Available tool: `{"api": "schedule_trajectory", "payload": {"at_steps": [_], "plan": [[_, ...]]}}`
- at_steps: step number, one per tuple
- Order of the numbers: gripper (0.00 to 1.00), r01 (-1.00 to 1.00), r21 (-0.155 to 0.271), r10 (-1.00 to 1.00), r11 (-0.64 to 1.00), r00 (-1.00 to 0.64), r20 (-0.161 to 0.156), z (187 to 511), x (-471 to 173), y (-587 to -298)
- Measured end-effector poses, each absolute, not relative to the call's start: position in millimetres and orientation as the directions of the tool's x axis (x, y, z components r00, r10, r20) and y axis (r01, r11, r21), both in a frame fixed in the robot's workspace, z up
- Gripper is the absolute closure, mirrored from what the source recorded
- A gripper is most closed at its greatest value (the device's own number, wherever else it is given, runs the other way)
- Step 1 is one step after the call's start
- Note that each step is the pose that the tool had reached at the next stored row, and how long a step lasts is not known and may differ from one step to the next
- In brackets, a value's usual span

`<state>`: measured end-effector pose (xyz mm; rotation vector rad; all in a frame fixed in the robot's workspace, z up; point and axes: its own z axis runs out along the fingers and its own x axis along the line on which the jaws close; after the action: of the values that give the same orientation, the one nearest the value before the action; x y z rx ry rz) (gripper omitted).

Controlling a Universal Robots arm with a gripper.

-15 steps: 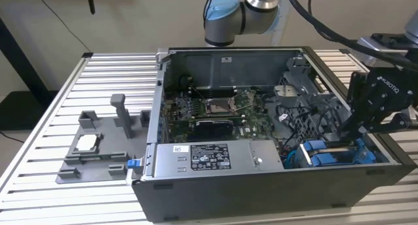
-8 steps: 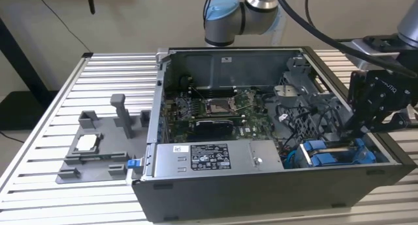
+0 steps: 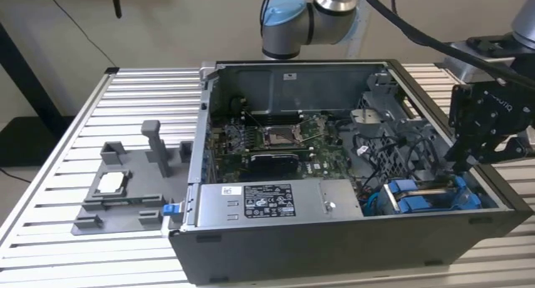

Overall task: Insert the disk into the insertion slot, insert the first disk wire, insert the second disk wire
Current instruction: 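Insert the second disk wire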

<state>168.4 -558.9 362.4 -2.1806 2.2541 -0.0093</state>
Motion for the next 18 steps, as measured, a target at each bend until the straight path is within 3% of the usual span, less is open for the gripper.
{"api": "schedule_trajectory", "payload": {"at_steps": [4,18], "plan": [[0.73,-0.999,-0.033,-0.999,0.034,-0.034,0.000,362.6,166.0,-558.9],[0.73,-0.999,-0.021,-0.999,0.035,-0.035,-0.007,377.0,156.3,-557.5]]}}
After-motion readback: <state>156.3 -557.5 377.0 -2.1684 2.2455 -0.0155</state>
